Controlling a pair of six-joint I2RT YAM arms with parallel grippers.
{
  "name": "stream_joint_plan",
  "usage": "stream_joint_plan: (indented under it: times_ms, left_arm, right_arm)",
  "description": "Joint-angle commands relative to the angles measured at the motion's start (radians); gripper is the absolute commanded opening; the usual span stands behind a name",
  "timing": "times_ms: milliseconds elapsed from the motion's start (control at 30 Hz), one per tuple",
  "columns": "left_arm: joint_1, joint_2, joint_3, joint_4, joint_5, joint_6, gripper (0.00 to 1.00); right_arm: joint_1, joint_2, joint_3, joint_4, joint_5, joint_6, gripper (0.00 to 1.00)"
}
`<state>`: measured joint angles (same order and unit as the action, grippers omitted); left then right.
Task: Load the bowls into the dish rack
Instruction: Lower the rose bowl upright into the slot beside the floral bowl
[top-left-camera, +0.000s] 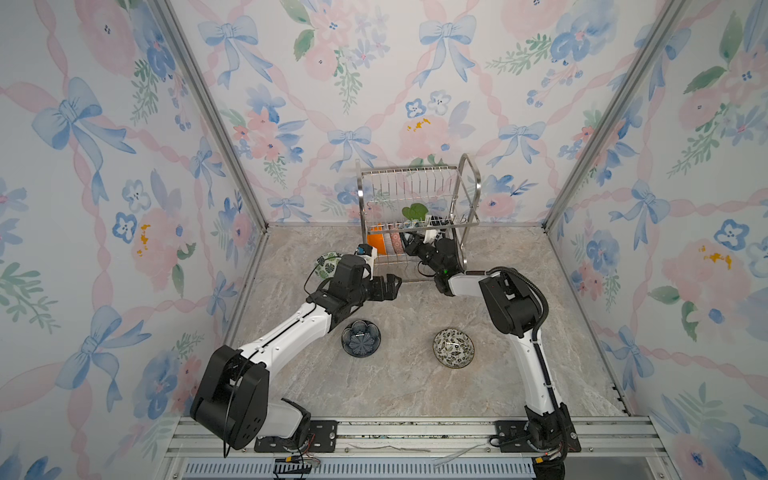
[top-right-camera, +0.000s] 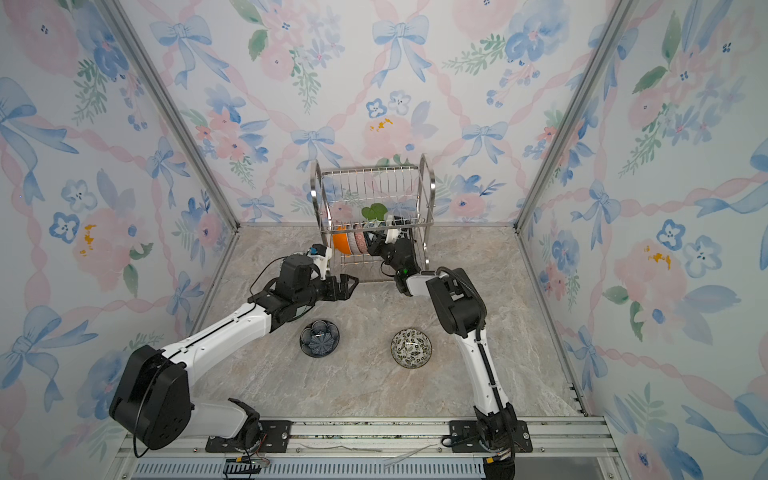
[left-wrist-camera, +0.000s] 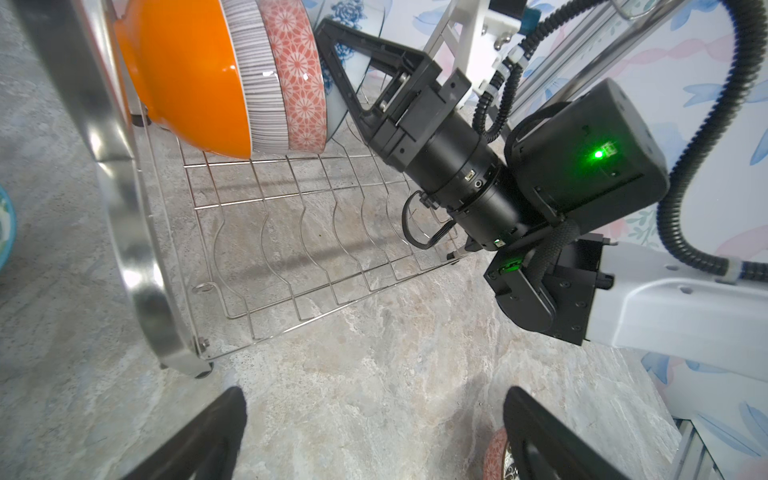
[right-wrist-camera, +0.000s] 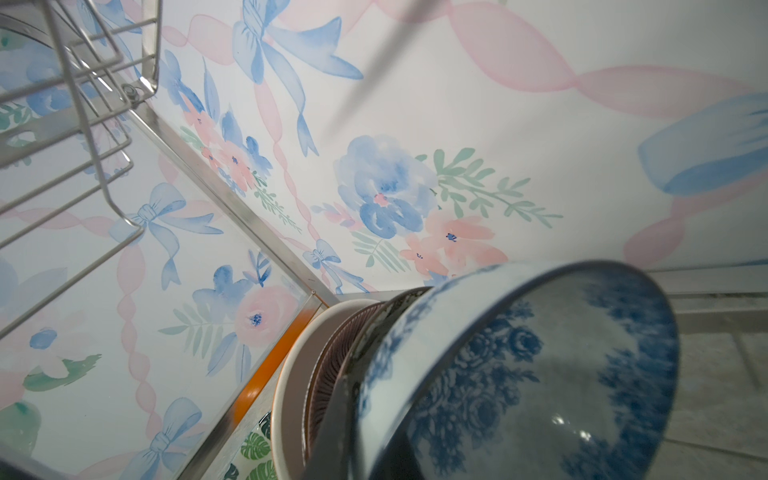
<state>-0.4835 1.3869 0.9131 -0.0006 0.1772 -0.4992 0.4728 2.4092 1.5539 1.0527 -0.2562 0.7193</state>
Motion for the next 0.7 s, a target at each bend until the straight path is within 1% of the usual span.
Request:
stream_joint_plan:
  times_ms: [0,100,367,400,667]
  left_arm:
    - [0.006,-0.001,0.015,0.010,0.015,-0.001,0.98]
    - [0.005,-0.002,0.015,0.011,0.015,-0.001,0.98]
    - [0.006,-0.001,0.013,0.011,0.018,-0.002,0.98]
    - [0.006,-0.001,0.013,0.011,0.017,-0.001,0.98]
    - [0.005,-0.004,0.012,0.012,0.018,-0.002,0.98]
  right_arm:
    - [0.013,0.021,0.013,-0.008,-0.056,-0.026,0.02]
    - [0.016,0.019,0.028,-0.067,-0.052,-0.055,0.02]
    - [0.021,0.043,0.063,-0.131,-0.079,-0.088,0.03]
    - [0.021,0.044,0.061,-0.131,-0.079,-0.118,0.03]
    - [0.006,0.042,0.020,-0.061,-0.119,-0.101,0.05]
